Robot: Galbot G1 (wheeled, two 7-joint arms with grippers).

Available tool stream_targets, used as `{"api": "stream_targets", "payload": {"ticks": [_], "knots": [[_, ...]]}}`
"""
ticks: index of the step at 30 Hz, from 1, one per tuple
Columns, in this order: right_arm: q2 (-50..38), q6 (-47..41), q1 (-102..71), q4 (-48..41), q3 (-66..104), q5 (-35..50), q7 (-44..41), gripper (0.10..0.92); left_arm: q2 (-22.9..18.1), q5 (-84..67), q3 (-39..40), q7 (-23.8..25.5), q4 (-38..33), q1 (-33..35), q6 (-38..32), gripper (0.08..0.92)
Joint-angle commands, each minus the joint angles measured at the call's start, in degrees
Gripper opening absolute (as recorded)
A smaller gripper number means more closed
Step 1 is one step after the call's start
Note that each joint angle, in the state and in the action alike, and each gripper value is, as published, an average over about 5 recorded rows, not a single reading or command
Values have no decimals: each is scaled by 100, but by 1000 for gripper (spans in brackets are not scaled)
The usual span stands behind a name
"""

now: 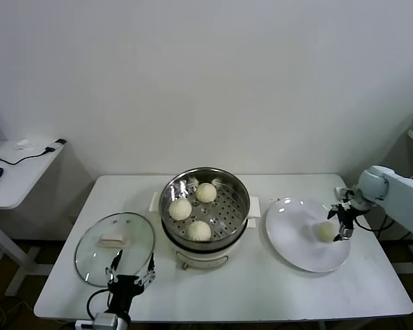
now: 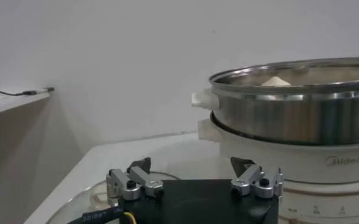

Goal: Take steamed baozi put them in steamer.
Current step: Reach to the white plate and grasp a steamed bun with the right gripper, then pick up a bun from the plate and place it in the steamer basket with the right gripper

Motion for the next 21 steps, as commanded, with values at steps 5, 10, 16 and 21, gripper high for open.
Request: {"api": "stream_targets", "payload": {"ticks": [5,10,16,21], "knots": [[232,-73,-160,-193,145,-202,70,764,18,1,-1,1,-9,-16,14,823],[196,-57,-52,-79,73,-151,-43,670,8,2,1,0,-19,-10,19,823],[16,-68,725,311,-467,139,-165,631,11,2,-2,5,-60,-1,44,823],[-81,-164,2401,1113,-1690,1080,-238,628,10,17,34,12,-69,2,56,823]]}}
